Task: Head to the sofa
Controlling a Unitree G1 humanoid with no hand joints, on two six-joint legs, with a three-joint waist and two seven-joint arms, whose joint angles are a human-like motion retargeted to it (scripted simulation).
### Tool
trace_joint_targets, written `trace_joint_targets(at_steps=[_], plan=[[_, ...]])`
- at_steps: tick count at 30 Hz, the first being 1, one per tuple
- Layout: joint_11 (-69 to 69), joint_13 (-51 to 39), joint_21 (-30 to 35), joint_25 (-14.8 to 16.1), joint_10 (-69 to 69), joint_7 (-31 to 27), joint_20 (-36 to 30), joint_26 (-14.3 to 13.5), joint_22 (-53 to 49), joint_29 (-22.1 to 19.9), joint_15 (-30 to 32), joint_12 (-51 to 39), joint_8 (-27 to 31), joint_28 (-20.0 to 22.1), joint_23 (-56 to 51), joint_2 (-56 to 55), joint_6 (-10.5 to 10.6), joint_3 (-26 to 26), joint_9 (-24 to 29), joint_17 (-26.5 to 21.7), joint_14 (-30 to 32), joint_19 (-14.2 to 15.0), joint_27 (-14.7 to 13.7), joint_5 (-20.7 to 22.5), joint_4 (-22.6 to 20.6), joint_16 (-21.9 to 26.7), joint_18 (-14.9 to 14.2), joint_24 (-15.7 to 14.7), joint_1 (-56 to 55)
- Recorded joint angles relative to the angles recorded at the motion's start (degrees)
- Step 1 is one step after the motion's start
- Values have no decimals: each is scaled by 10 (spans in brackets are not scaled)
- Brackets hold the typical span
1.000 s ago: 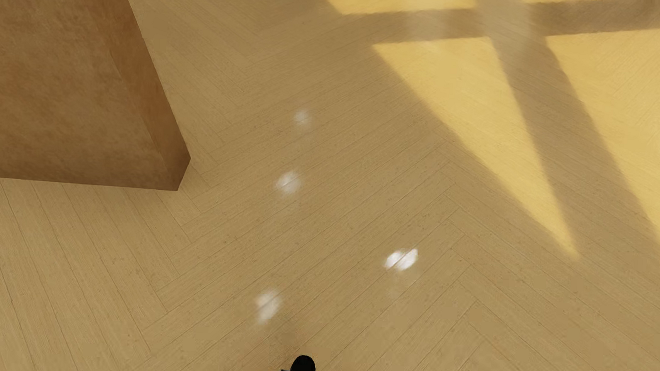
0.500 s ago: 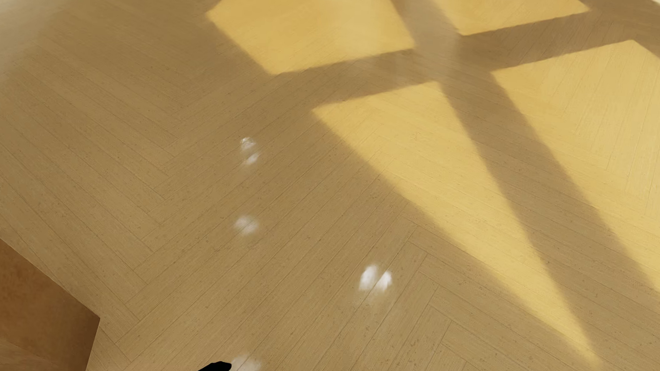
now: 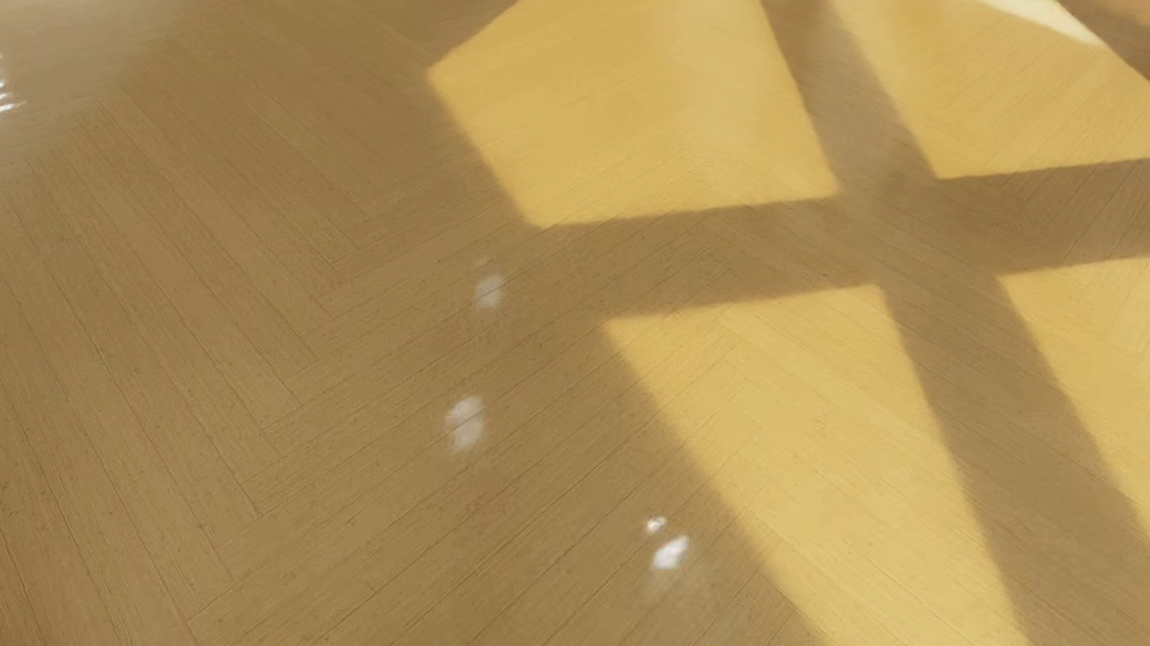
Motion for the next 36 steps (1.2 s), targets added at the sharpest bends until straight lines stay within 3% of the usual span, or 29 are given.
trace_joint_targets(at_steps=[1,3,4,5,6,8,11,13,14,15,16,17,18,19,22,23,24,26,27,28,29,30,31,32,33,34,36], plan=[[22,8,-16,0,24,0,-4,0,1,0,19,10,0,0,-1,15,-3,6,-3,1,79,0,0,-1,-8,3,0,0,-7],[197,30,-31,0,78,0,-4,0,10,0,163,25,0,0,23,-32,-26,-9,-14,12,181,0,0,-38,-50,2,0,0,8],[330,37,-22,0,100,0,-9,0,18,0,191,22,0,0,46,-91,-29,-31,-12,13,169,0,0,-45,-65,2,0,0,36],[424,38,-11,0,90,0,-5,0,8,0,121,18,0,0,62,-152,-41,-45,0,16,132,0,0,-58,-79,6,0,0,85],[444,35,9,0,65,0,-4,0,5,0,65,7,0,0,75,-206,-40,-64,12,20,91,0,0,-54,-76,7,0,0,147],[312,50,37,0,32,0,-1,0,2,0,27,-26,0,0,89,-276,-23,-130,19,20,18,0,0,-41,-65,13,0,0,243],[11,85,15,0,-20,0,56,0,-42,0,76,-66,0,0,87,-353,7,-186,1,11,-102,0,0,-37,-47,19,0,0,343],[-2,104,6,0,-8,0,69,0,-59,0,93,-86,0,0,95,-395,26,-218,-15,7,-140,0,0,-60,-38,28,0,0,385],[50,110,11,0,28,0,85,0,-75,0,125,-76,0,0,102,-397,39,-239,-10,1,-133,0,0,-54,-29,24,0,0,412],[116,115,-15,0,109,0,127,0,-92,0,144,-77,0,0,111,-414,58,-249,-14,6,-58,0,0,-40,-15,21,0,0,398],[155,106,7,0,229,0,94,0,-62,0,125,-72,0,0,136,-391,75,-250,-8,4,70,0,0,-34,-7,4,0,0,368],[174,98,10,0,346,0,80,0,-56,0,96,-73,0,0,151,-369,76,-228,-3,9,158,0,0,-33,-3,0,0,0,316],[169,91,13,0,418,0,56,0,-50,0,77,-76,0,0,157,-333,78,-202,2,17,191,0,0,-33,8,-5,0,0,257],[146,88,17,0,437,0,42,0,-47,0,69,-69,0,0,150,-282,63,-176,6,25,194,0,0,-50,2,-10,0,0,199],[54,91,30,0,282,0,29,0,-9,0,15,-36,0,0,80,-125,32,-84,4,26,225,0,0,-74,3,-25,0,0,28],[32,93,33,0,210,0,25,0,-12,0,-1,-18,0,0,48,-79,24,-46,2,20,224,0,0,-79,10,-19,0,0,-13],[17,89,27,0,131,0,30,0,-13,0,-17,-4,0,0,21,-37,24,-14,1,11,185,0,0,-79,18,-12,0,0,-51],[9,66,37,0,23,0,30,0,9,0,-39,26,0,0,-1,22,22,58,-6,-12,0,0,0,-78,52,-4,0,0,-99],[13,52,40,0,11,0,25,0,17,0,-28,43,0,0,2,50,15,91,-2,-15,-54,0,0,-84,75,5,0,0,-106],[17,44,37,0,29,0,28,0,37,0,6,60,0,0,11,74,5,110,-7,-16,50,0,0,-96,86,7,0,0,-129],[38,44,20,0,89,0,10,0,53,0,71,69,0,0,16,82,-12,106,-13,-12,200,0,0,-111,73,9,0,0,-166],[91,48,11,0,139,0,-14,0,75,0,167,65,0,0,32,60,-41,93,-19,-2,241,0,0,-131,37,8,0,0,-180],[174,53,11,0,169,0,-32,0,87,0,246,55,0,0,56,30,-41,73,-15,3,214,0,0,-120,13,8,0,0,-157],[280,52,26,0,186,0,-22,0,77,0,257,48,0,0,69,-36,-45,54,-16,4,192,0,0,-113,-16,9,0,0,-134],[374,48,38,0,173,0,8,0,73,0,200,40,0,0,75,-77,-48,27,-1,6,175,0,0,-115,-48,1,0,0,-74],[441,52,43,0,154,0,11,0,58,0,122,20,0,0,80,-141,-39,3,7,8,149,0,0,-89,-69,1,0,0,-15],[458,65,57,0,91,0,27,0,-13,0,19,-16,0,0,80,-274,-23,-59,5,15,65,0,0,-61,-91,7,0,0,106]])
